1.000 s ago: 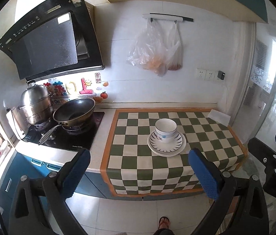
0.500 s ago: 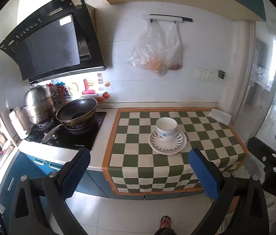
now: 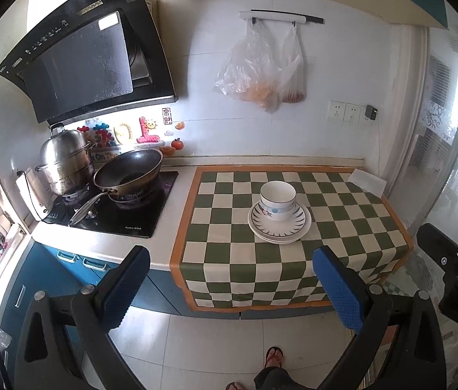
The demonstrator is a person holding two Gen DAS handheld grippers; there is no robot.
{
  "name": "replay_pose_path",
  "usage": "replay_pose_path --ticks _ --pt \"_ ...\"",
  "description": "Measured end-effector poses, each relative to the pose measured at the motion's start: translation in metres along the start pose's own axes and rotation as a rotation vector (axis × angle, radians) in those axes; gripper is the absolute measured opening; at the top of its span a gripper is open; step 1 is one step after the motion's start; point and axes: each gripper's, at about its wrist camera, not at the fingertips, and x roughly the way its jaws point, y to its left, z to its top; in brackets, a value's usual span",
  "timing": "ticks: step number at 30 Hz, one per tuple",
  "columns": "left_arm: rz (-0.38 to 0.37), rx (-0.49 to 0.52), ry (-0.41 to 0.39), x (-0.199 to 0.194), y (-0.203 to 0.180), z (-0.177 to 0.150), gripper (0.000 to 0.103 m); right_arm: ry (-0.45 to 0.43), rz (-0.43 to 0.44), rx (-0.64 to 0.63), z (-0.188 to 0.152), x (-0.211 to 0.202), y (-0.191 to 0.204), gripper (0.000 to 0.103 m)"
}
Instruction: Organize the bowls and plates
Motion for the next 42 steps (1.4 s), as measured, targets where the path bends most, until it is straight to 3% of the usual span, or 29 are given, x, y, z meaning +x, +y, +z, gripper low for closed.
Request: replay_pose_path --ticks 42 --pt "0.007 -0.012 -0.011 -0.0033 -0.0034 -0.0030 0.103 0.010 -0.009 0.007 -0.0005 0.0080 -0.0063 0.103"
